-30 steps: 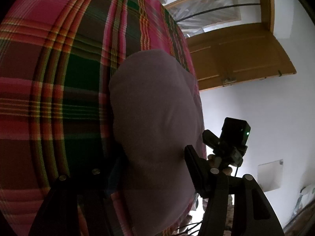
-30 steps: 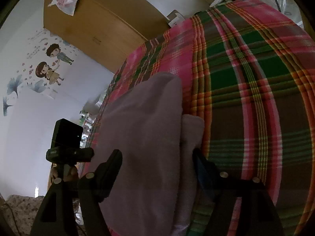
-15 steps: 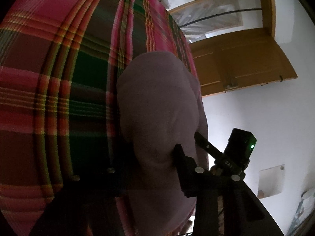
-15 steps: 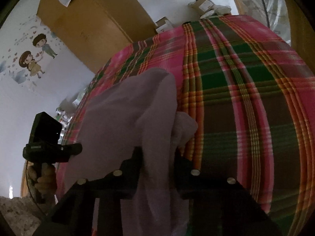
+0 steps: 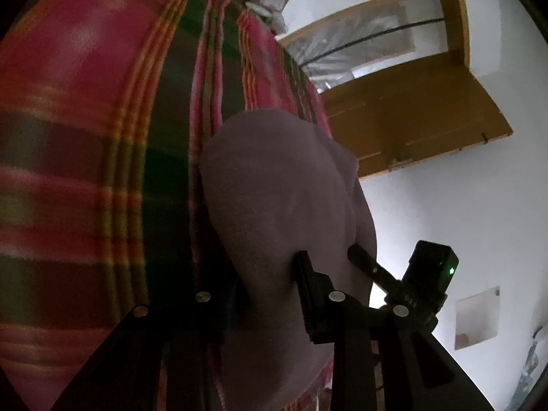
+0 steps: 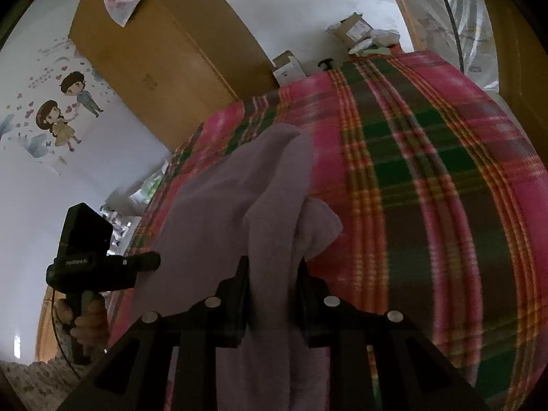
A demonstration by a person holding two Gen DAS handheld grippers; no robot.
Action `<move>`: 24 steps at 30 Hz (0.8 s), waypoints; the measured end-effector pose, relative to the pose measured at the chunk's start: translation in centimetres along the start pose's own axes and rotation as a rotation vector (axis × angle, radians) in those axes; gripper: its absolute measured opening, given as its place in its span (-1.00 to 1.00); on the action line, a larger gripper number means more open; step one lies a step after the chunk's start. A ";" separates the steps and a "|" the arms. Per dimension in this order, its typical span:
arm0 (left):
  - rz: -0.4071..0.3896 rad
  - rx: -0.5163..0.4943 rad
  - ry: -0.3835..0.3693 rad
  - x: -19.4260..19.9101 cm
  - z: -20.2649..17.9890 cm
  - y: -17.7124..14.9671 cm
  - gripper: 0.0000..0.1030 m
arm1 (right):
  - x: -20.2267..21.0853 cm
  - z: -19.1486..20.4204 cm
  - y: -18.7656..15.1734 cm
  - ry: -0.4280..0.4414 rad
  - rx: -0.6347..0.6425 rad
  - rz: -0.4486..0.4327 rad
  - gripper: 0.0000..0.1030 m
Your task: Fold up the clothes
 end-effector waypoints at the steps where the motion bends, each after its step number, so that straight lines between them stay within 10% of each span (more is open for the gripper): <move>1: -0.011 -0.006 0.009 0.7 0.1 0.5 -0.41 | -0.3 0.6 0.3 0.007 0.003 -0.001 -0.54; 24: -0.196 0.006 0.192 10.7 7.5 13.1 -0.42 | -13.2 9.7 8.9 0.108 -0.025 0.042 -0.54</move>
Point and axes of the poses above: each gripper's, at about its wrist camera, not at the fingertips, and x roughly against the way its jaws point, z to its left, y to its top, the point moved 9 cm from there along -x, roughly the way its jaws point, and after that the axes turned 3 degrees about z, right-handed, at the moved point
